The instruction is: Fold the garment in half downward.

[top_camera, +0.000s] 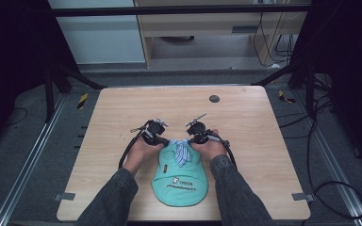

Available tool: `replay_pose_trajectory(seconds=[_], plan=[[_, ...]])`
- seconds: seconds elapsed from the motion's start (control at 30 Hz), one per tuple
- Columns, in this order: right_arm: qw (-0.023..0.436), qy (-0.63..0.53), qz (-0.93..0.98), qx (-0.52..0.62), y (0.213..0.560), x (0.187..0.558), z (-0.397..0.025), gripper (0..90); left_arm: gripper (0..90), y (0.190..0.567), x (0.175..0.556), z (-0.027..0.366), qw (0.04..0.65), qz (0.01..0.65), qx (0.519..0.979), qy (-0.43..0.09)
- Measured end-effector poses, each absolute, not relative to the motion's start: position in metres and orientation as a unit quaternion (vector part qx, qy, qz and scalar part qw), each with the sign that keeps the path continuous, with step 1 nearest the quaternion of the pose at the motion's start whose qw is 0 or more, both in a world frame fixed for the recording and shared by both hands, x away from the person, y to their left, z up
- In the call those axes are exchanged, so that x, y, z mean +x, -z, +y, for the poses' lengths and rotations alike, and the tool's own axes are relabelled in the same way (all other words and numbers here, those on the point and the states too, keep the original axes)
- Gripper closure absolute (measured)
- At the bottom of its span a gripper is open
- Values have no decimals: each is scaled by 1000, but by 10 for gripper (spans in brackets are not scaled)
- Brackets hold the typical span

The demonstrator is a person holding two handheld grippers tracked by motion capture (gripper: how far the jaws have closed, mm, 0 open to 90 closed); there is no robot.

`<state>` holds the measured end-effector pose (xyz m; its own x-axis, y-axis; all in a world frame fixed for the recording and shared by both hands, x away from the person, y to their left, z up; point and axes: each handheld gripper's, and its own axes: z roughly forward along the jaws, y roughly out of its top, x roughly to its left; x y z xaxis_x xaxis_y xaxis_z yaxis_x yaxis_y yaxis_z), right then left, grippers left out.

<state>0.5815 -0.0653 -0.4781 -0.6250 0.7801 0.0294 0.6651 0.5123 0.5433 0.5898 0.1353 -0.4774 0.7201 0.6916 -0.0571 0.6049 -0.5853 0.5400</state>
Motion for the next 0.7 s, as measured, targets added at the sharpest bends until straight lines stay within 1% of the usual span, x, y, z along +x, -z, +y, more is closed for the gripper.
replay_pose_trajectory(seconds=[0.2, 0.33, 0.7], plan=[[116, -278, 859, 414, 475, 577, -68, 834, 861, 472, 587, 136, 272, 363, 887, -86], [130, -286, 859, 405, 467, 571, -70, 834, 864, 462, 585, 134, 278, 357, 887, -96], [149, -311, 856, 384, 448, 558, -80, 834, 867, 438, 574, 132, 295, 337, 885, -126]])
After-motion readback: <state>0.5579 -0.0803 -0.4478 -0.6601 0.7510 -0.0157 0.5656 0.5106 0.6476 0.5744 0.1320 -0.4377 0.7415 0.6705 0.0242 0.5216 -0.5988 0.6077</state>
